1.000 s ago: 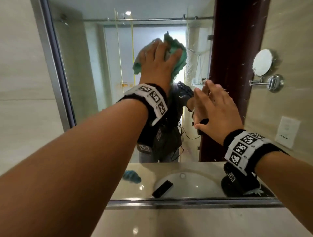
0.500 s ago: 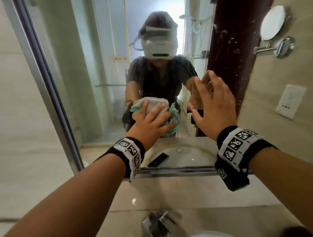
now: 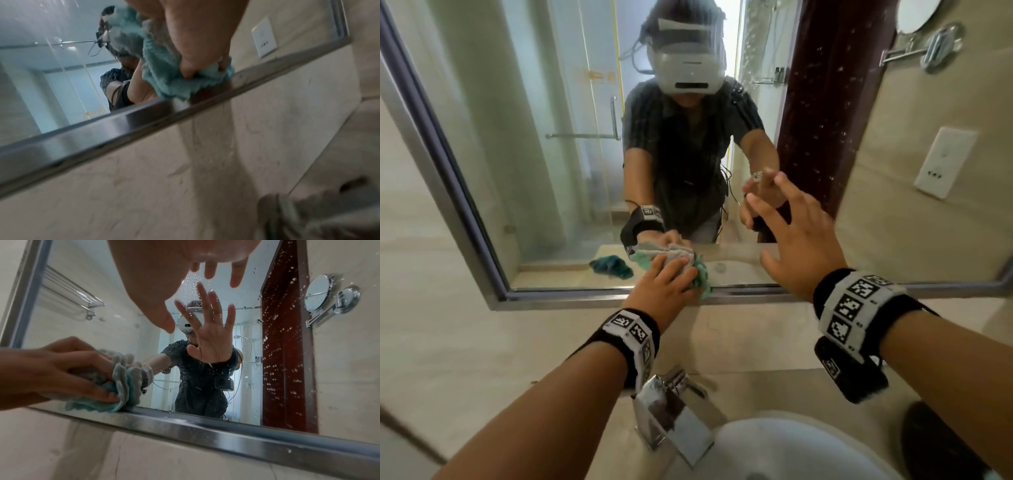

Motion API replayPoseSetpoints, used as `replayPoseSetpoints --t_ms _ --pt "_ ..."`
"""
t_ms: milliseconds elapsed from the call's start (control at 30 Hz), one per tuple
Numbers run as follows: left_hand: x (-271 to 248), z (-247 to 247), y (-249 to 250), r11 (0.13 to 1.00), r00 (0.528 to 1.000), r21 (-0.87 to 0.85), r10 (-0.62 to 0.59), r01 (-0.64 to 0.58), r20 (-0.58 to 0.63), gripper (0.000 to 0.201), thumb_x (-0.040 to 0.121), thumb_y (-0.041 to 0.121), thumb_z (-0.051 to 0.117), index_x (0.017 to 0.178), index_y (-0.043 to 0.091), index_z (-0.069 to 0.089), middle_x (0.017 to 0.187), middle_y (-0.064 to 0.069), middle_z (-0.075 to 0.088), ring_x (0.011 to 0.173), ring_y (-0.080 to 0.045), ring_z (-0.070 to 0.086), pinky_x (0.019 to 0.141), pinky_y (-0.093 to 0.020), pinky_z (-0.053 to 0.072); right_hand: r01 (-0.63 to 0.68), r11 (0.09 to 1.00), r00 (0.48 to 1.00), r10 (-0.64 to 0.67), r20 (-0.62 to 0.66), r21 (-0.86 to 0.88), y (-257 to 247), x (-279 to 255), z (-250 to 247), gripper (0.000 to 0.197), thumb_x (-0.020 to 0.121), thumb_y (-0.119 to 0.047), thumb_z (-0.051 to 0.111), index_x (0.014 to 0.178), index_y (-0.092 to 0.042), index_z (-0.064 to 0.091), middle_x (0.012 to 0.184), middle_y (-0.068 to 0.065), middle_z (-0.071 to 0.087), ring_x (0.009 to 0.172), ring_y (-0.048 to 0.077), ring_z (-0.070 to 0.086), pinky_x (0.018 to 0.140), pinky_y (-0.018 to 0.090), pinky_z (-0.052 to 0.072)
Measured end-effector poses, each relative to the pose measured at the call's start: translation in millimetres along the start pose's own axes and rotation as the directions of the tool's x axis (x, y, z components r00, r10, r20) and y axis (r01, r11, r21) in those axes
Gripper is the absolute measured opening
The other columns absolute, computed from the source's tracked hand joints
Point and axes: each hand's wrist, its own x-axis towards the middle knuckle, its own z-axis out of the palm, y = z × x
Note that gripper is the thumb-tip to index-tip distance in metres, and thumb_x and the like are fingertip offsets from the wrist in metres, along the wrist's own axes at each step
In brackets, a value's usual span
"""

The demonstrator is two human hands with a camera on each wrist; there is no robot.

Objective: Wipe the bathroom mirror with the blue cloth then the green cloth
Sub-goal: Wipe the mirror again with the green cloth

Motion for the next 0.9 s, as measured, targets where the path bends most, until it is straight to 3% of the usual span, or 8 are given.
replayPoseSetpoints --t_ms 67,167,300,400,467,600,733,900 --pt "4 -32 4 0.996 0.996 -0.074 -0.053 0.058 0.077 0.062 0.059 0.018 0.083 0.116 0.031 0.064 0.120 -0.004 0.057 0.114 -0.033 0.051 0.088 -0.049 0.048 0.014 1.000 0.996 -0.015 0.086 0.023 1 -3 -9 0.080 0.071 -0.023 0.070 0.142 -0.028 0.033 0.150 0.010 0.021 0.130 0.034 0.028 0.101 0.052 0.034" --pt "11 -78 -7 0.938 0.969 -0.249 -0.222 0.242 0.106 0.063 0.087 0.024 0.060 0.142 0.034 0.030 0.140 -0.002 0.035 0.127 -0.031 0.032 0.101 -0.041 0.038 0.048 0.980 0.968 -0.093 0.234 0.193 -2 1 -37 0.077 0.078 -0.027 0.064 0.144 -0.034 0.025 0.143 0.000 0.030 0.126 0.023 0.032 0.103 0.043 0.036" --pt "18 -146 -24 0.593 0.881 -0.694 -0.453 0.409 0.132 0.057 0.086 0.033 0.062 0.138 0.027 0.039 0.134 -0.003 0.045 0.119 -0.027 0.046 0.100 -0.037 0.040 0.001 0.874 0.932 -0.177 0.317 0.487 -13 7 -86 0.072 0.083 -0.036 0.063 0.143 -0.041 0.023 0.129 -0.006 0.044 0.111 0.010 0.046 0.094 0.033 0.045" --pt "19 -196 -26 0.329 0.854 -0.836 -0.442 0.439 0.274 0.048 0.092 0.034 0.054 0.136 0.024 0.037 0.125 -0.005 0.053 0.102 -0.018 0.054 0.084 -0.028 0.045 -0.052 0.779 0.941 -0.172 0.293 0.624 -24 9 -117 0.076 0.079 -0.041 0.068 0.141 -0.043 0.025 0.130 -0.011 0.045 0.109 0.003 0.047 0.088 0.019 0.042" --pt "16 -227 -28 0.226 0.853 -0.879 -0.429 0.420 0.298 0.043 0.097 0.035 0.045 0.135 0.019 0.035 0.122 -0.006 0.055 0.093 -0.014 0.054 0.075 -0.021 0.044 -0.077 0.714 0.948 -0.163 0.272 0.696 -32 12 -139 0.077 0.076 -0.037 0.074 0.139 -0.042 0.030 0.127 -0.009 0.049 0.105 0.002 0.052 0.084 0.013 0.042" --pt "2 -279 -35 0.176 0.883 -0.909 -0.365 0.377 0.296 0.045 0.096 0.036 0.049 0.133 0.018 0.030 0.100 0.001 0.056 0.070 -0.003 0.053 0.048 -0.004 0.041 -0.071 0.695 0.984 -0.070 0.166 0.715 -42 15 -178 0.060 0.077 -0.019 0.074 0.127 -0.034 0.044 0.109 -0.003 0.062 0.085 0.005 0.061 0.073 0.015 0.049" --pt "-20 -298 -41 0.253 0.916 -0.898 -0.279 0.360 0.289 0.062 0.084 0.026 0.068 0.133 0.023 0.030 0.102 0.001 0.060 0.073 -0.001 0.056 0.053 -0.009 0.043 -0.094 0.719 0.986 -0.030 0.166 0.689 -44 9 -212 0.047 0.079 -0.009 0.070 0.117 -0.033 0.057 0.111 -0.005 0.062 0.091 0.008 0.062 0.080 0.019 0.052" --pt "-35 -293 -39 0.307 0.922 -0.882 -0.267 0.358 0.281 0.054 0.081 0.035 0.070 0.125 0.026 0.040 0.101 0.003 0.056 0.080 -0.009 0.054 0.065 -0.020 0.042 -0.114 0.787 0.989 0.034 0.143 0.606 -44 1 -229 0.035 0.079 -0.004 0.069 0.109 -0.022 0.068 0.104 -0.004 0.068 0.091 0.005 0.062 0.081 0.006 0.044"
